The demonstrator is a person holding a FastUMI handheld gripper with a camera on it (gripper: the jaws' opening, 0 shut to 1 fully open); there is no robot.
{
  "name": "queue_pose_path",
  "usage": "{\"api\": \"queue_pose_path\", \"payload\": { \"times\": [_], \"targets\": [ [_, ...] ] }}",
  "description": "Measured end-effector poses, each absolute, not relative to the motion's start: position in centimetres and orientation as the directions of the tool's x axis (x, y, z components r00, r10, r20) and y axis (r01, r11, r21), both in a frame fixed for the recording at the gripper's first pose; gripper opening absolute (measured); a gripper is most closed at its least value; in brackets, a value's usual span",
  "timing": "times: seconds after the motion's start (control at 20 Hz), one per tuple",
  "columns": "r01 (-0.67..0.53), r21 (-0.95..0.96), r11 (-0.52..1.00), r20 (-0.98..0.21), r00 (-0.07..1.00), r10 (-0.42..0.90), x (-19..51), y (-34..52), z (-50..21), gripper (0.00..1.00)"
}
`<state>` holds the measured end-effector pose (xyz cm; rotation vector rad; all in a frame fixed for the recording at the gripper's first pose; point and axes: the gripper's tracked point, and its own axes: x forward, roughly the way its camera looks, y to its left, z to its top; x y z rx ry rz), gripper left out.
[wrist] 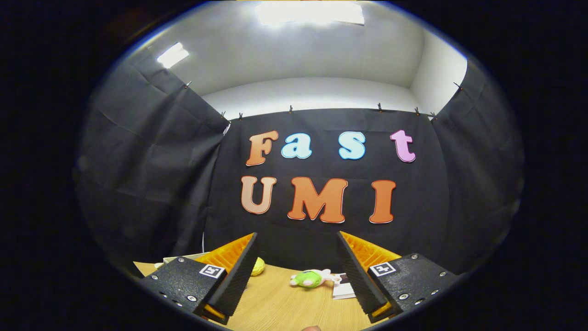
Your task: Open the storage box then place both shoes into the box .Put the left shoe in first, then the right shoe, with the right side of both shoes facing outward in a uniform manner.
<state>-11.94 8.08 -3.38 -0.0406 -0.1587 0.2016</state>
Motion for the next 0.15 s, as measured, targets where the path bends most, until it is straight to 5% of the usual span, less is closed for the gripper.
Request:
{"api": "queue_pose_path", "payload": {
  "times": [0.15],
  "targets": [
    [-0.23,-0.029,0.973,0.159,0.96,0.232,-12.09,8.22,-3.03,0.99]
  ]
}}
